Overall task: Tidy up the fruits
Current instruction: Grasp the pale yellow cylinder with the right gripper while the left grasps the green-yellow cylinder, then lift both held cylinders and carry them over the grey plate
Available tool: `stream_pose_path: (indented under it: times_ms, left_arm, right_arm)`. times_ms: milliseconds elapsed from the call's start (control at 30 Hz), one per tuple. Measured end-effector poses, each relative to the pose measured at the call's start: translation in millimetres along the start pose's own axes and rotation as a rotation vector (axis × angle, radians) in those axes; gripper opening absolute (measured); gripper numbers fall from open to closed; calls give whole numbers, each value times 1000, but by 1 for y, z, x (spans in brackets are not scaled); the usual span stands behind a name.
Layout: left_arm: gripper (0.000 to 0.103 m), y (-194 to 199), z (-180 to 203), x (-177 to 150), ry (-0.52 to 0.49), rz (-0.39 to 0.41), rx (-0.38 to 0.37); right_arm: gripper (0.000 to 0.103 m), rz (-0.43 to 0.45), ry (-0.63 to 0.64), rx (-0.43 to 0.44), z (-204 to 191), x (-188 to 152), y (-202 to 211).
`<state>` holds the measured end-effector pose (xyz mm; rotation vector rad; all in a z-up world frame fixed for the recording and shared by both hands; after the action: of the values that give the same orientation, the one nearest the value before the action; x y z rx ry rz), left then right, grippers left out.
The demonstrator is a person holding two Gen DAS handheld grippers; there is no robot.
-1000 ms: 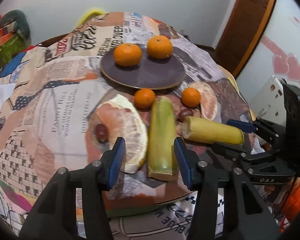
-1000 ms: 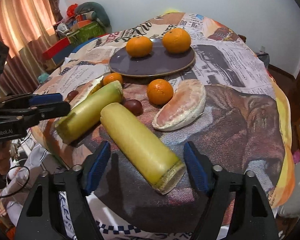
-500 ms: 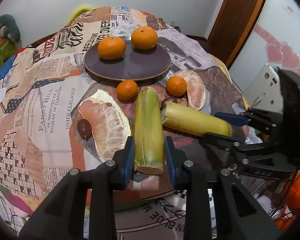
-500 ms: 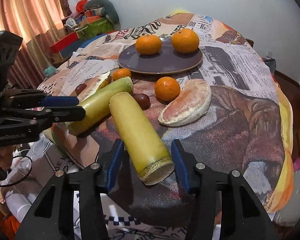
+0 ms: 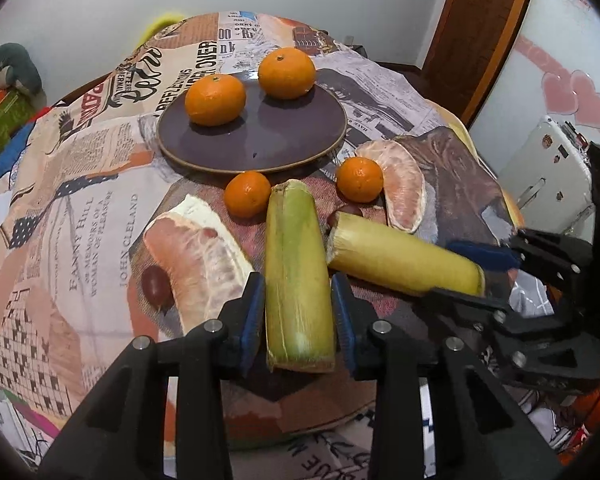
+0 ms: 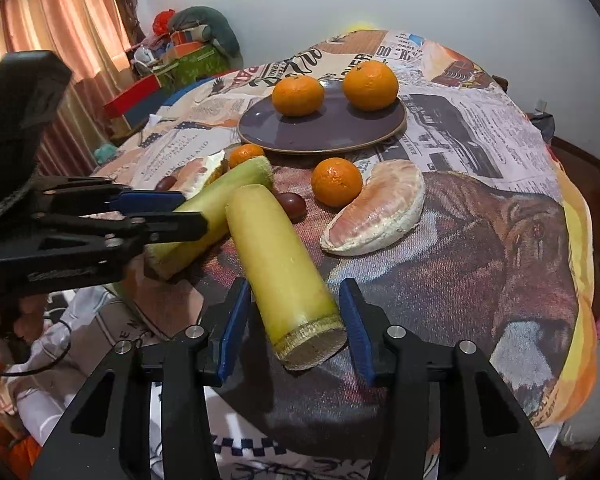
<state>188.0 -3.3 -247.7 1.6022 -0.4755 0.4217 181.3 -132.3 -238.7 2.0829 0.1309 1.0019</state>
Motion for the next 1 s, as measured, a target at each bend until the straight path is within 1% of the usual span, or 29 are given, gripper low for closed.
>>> stream_pose_path:
  times_ms: [133,400,533,733,900,1000]
  left_arm:
    - [34,-1,5,1,-7,4,25]
    - [34,16,4,-21,-2,-21,1]
    - [34,21,5,-28,-11,-40,-15]
    - [34,10,5,-15,-13,-59,-32]
    - [35,-3,8,-4,-22,-70,-50]
    - [35,-14,8,1,-21,-78,-57]
  right_arm:
    - [40,6,-7,0,-1,-7,7]
    - [38,-1,-24,-20,2,-22,22]
    - [39,-10,-20,-13,2,-20,26]
    - [39,-4,17,1,-4,-2,20]
    - [39,-44,32,4,-3,8,-4]
    - [40,-54,18,25,0,10,-11]
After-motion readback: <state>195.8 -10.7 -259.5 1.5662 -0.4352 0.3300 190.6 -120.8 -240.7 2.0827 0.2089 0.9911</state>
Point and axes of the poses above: each gripper's, at about its wrist camera, not at the fingertips, and y roughly against the way its jaws point, z to its right, x to its top, the point moved 3 cm from there along -y, roughly the way its jaws point, and after that the axes turned 13 degrees about x, right-handed, at the moved point
